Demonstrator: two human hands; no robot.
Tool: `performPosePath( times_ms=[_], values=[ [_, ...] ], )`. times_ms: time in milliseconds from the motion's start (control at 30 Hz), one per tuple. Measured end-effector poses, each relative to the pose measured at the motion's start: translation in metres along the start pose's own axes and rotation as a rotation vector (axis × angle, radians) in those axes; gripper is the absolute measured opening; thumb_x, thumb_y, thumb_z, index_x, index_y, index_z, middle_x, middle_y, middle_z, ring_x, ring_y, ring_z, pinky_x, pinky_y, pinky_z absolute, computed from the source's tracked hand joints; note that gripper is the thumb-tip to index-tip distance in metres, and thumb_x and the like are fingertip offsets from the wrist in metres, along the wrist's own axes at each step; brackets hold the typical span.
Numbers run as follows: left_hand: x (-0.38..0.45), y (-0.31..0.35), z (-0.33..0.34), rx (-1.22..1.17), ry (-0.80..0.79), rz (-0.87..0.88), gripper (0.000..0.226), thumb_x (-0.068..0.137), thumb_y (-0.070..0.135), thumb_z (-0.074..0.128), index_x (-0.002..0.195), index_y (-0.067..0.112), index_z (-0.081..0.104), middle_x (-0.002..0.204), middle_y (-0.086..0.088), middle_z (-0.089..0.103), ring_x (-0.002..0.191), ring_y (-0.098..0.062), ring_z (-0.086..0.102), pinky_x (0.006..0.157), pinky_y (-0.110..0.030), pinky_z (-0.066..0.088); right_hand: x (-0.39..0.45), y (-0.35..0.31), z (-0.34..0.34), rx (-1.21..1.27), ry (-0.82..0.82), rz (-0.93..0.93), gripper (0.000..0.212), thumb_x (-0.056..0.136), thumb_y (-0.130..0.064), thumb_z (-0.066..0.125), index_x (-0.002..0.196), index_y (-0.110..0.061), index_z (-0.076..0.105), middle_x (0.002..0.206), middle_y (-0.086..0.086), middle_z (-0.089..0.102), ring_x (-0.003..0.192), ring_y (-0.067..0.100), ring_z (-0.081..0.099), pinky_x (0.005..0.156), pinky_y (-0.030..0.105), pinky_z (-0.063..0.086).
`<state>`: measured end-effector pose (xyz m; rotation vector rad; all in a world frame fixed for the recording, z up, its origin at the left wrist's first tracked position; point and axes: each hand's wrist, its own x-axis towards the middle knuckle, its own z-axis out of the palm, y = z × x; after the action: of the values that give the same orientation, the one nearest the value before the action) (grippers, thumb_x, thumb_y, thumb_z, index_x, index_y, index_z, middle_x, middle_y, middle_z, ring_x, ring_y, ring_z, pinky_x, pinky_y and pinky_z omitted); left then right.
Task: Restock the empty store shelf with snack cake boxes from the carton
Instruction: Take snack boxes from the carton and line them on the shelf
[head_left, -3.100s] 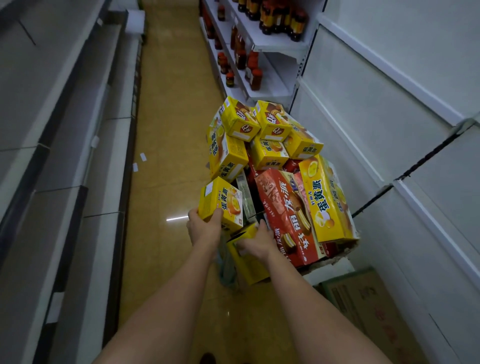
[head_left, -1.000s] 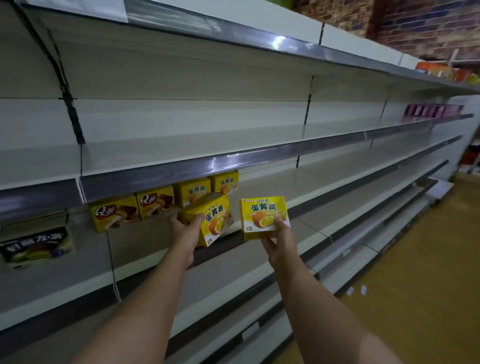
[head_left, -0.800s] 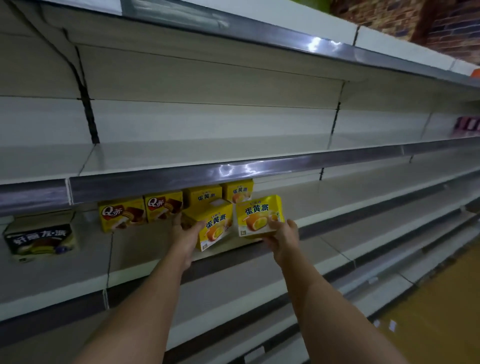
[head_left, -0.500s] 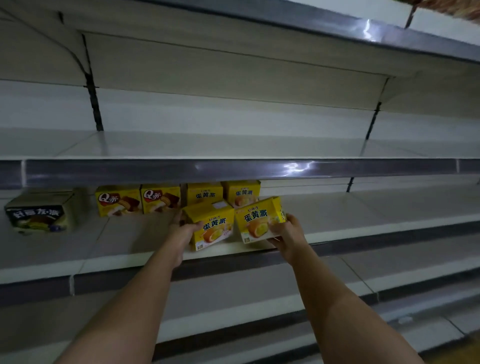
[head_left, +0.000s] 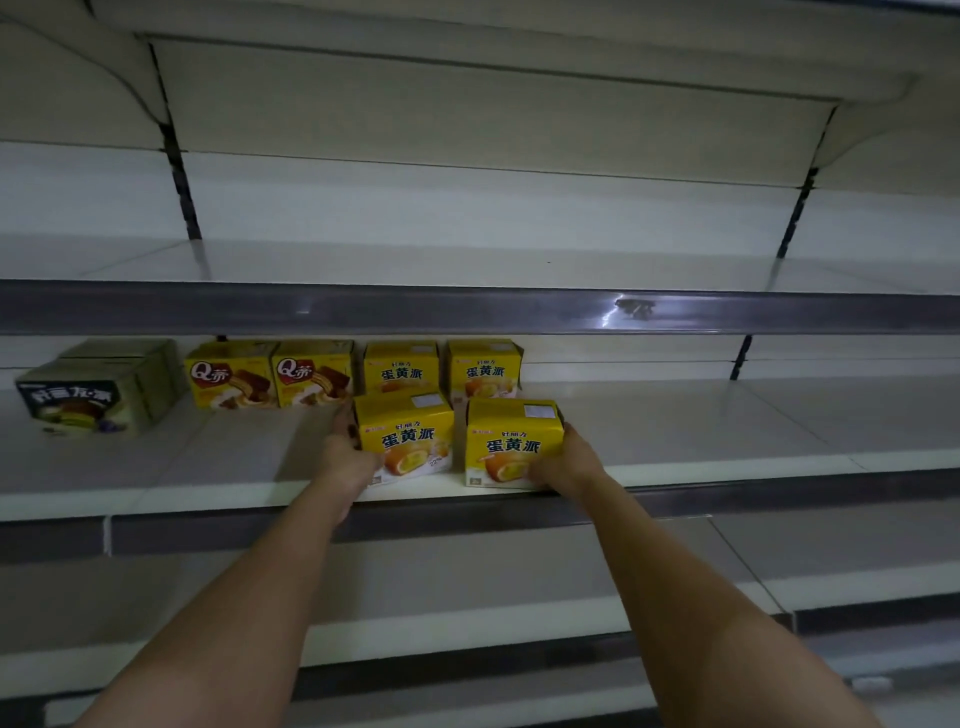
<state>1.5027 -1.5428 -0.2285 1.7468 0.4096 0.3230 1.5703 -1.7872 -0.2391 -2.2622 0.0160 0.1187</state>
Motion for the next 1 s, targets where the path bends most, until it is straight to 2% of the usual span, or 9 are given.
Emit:
performPosePath(
  times_ms=[67, 167, 233, 367, 500, 633, 767, 900, 1000],
  values=[
    [0.005, 0.000, 0.001, 0.034, -0.014, 0.009, 0.079, 0.085, -0.017, 0.054, 0.149, 0.020, 0.026, 0.126, -0.015, 0.058, 0.109, -0.028, 0.055, 0.080, -0.037, 0.045, 0.005, -0.001, -0.003, 0.017, -0.001, -0.021, 0.063, 0.073, -0.017, 0.076, 0.129, -0.017, 0.049, 0.124, 0.007, 0.061, 0.113, 0.029, 0.057, 0.097, 0.040, 0.047],
    [0.011, 0.001, 0.003, 0.073, -0.036, 0.018, 0.078, 0.087, -0.014, 0.053, 0.150, 0.021, 0.024, 0.125, -0.014, 0.058, 0.099, -0.021, 0.052, 0.078, -0.035, 0.042, 0.016, -0.003, -0.002, 0.079, 0.006, -0.040, 0.061, 0.073, -0.011, 0.077, 0.127, -0.015, 0.051, 0.121, 0.009, 0.062, 0.111, 0.028, 0.059, 0.097, 0.041, 0.048],
    [0.017, 0.000, 0.002, 0.084, -0.030, 0.017, 0.077, 0.086, -0.013, 0.055, 0.149, 0.021, 0.027, 0.125, -0.013, 0.058, 0.105, -0.023, 0.054, 0.081, -0.036, 0.044, 0.024, -0.002, 0.004, 0.122, 0.017, -0.044, 0.064, 0.068, -0.012, 0.082, 0.125, -0.016, 0.052, 0.119, 0.008, 0.064, 0.109, 0.027, 0.060, 0.098, 0.042, 0.048],
    [0.036, -0.001, 0.002, 0.103, -0.016, 0.013, 0.081, 0.082, -0.016, 0.057, 0.148, 0.022, 0.030, 0.132, -0.012, 0.054, 0.121, -0.030, 0.051, 0.098, -0.047, 0.045, 0.038, -0.006, 0.009, 0.159, 0.001, -0.031, 0.069, 0.063, -0.012, 0.086, 0.123, -0.017, 0.054, 0.120, 0.008, 0.064, 0.111, 0.027, 0.060, 0.101, 0.044, 0.046],
    [0.057, 0.001, 0.010, 0.119, -0.024, 0.031, 0.074, 0.085, -0.015, 0.053, 0.145, 0.023, 0.032, 0.131, -0.014, 0.055, 0.120, -0.032, 0.051, 0.093, -0.044, 0.045, 0.051, -0.012, 0.008, 0.100, -0.003, -0.047, 0.063, 0.067, -0.019, 0.085, 0.122, -0.020, 0.054, 0.120, 0.007, 0.064, 0.110, 0.026, 0.060, 0.101, 0.044, 0.046],
    [0.077, -0.003, 0.017, 0.087, -0.046, 0.070, 0.079, 0.085, -0.014, 0.056, 0.148, 0.025, 0.027, 0.137, -0.014, 0.050, 0.126, -0.032, 0.046, 0.101, -0.045, 0.042, 0.070, -0.015, 0.012, 0.016, 0.049, -0.043, 0.062, 0.070, -0.029, 0.083, 0.123, -0.021, 0.053, 0.118, 0.002, 0.064, 0.108, 0.024, 0.060, 0.098, 0.039, 0.047],
    [0.093, -0.009, 0.020, 0.059, -0.078, 0.072, 0.080, 0.087, -0.014, 0.051, 0.150, 0.026, 0.021, 0.135, -0.010, 0.049, 0.124, -0.030, 0.047, 0.087, -0.035, 0.041, 0.086, -0.017, 0.024, 0.006, 0.092, -0.073, 0.055, 0.071, -0.033, 0.082, 0.118, -0.022, 0.056, 0.112, 0.000, 0.065, 0.105, 0.022, 0.061, 0.094, 0.039, 0.048],
    [0.110, -0.015, 0.021, 0.054, -0.071, 0.057, 0.078, 0.087, -0.009, 0.054, 0.148, 0.028, 0.024, 0.128, -0.005, 0.054, 0.120, -0.027, 0.050, 0.099, -0.045, 0.043, 0.099, -0.020, 0.039, 0.039, 0.140, -0.086, 0.052, 0.072, -0.033, 0.078, 0.118, -0.023, 0.055, 0.114, 0.003, 0.066, 0.104, 0.024, 0.062, 0.093, 0.042, 0.050],
    [0.130, -0.027, 0.020, 0.088, -0.031, 0.106, 0.074, 0.084, -0.002, 0.059, 0.143, 0.034, 0.032, 0.128, -0.006, 0.058, 0.119, -0.030, 0.054, 0.099, -0.052, 0.045, 0.106, -0.022, 0.051, 0.042, 0.196, -0.083, 0.054, 0.068, -0.035, 0.078, 0.116, -0.024, 0.054, 0.113, 0.004, 0.065, 0.104, 0.027, 0.062, 0.091, 0.045, 0.051]
  ],
)
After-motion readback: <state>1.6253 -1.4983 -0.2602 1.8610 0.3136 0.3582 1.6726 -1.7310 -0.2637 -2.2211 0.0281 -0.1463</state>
